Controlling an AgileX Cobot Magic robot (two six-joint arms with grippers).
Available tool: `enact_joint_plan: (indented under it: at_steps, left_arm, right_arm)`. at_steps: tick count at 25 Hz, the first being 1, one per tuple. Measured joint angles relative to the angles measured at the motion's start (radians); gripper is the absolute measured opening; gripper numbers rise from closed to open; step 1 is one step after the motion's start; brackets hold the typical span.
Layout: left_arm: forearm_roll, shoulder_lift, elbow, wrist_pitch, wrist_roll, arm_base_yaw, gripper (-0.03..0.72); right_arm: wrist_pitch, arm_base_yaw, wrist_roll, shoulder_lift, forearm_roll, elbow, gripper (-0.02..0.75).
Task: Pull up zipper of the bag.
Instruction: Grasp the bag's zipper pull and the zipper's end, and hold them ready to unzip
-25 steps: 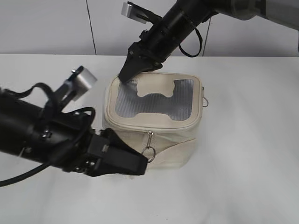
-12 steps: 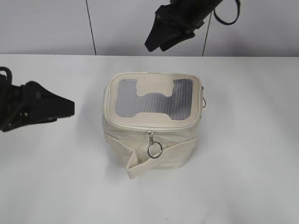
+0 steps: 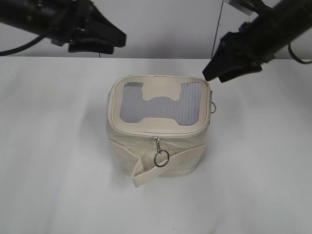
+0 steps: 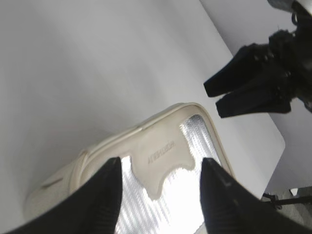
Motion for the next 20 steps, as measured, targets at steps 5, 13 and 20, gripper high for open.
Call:
enact_joint_plan:
  at_steps: [5,13,20]
  left_arm:
    - [0.097,0.188,-0.245,0.052,-0.038,-0.134,0.386]
    - [0.274,0.421,-0.601,0.204,-0.065,-0.234,0.386]
    - [0.386,0.5,-0.726,0.239,-0.065,-0.32,0.386]
  right_arm:
    - [-0.161,-0.031,-0.154,-0.168,0.108,0.316,0.431]
    - [-0.228,-0.031,-0.232,-0.212,0.164,0.5,0.432]
    - [-0.3,-0.031,-0.287,-0.212,0.236,0.586,0.432]
